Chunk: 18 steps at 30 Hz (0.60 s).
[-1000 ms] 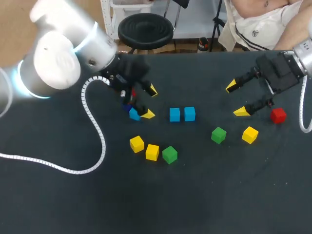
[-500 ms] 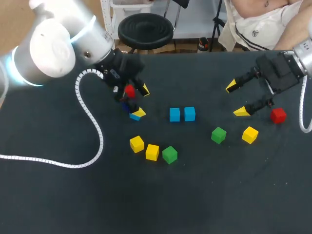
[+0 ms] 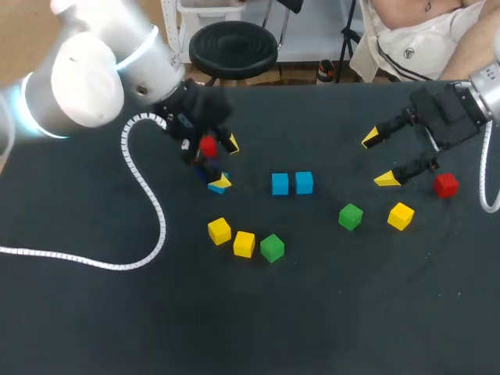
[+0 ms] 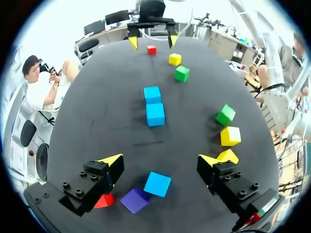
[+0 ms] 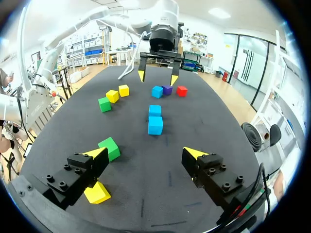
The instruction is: Place the blue cubes, place green cubes on the blue cubes, place the yellow cubes on the green cubes, then place the red cubes on the yellow cubes, and place purple cube on the red cubes.
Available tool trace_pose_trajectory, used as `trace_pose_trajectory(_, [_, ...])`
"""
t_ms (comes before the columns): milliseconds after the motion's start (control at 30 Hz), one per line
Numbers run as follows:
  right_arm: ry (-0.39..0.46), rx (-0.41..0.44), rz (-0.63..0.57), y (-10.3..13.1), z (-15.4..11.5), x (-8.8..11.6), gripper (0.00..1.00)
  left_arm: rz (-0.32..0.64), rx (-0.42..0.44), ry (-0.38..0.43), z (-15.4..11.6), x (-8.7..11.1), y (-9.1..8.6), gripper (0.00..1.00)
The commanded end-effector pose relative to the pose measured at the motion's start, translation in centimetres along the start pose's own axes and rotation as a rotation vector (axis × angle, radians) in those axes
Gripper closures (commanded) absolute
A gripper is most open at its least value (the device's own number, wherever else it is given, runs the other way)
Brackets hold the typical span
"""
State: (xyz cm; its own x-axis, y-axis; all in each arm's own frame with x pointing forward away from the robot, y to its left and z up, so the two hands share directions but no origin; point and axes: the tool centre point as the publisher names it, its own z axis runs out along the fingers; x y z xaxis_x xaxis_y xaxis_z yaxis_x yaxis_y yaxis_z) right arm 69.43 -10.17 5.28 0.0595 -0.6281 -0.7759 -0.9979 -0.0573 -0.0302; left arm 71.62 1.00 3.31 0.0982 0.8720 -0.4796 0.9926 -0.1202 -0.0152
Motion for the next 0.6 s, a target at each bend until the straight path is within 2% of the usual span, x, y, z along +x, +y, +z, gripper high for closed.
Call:
trace_pose_trajectory(33, [-0.001, 0.000, -0.001, 0.0, 0.0, 0.0, 0.00, -0.020, -0.017, 0.040, 0.1, 1.2, 1.0, 0.00])
trace_pose_trajectory(367, [-0.001, 0.000, -0.001, 0.0, 0.0, 0.0, 0.00, 0.035, -0.040, 0.083, 0.4, 3.1, 2.2, 0.00])
trace_pose_trajectory(600, [-0.001, 0.000, -0.001, 0.0, 0.0, 0.0, 0.00, 0.067, -0.033, 0.163, 1.0, 3.8, 1.5, 0.00])
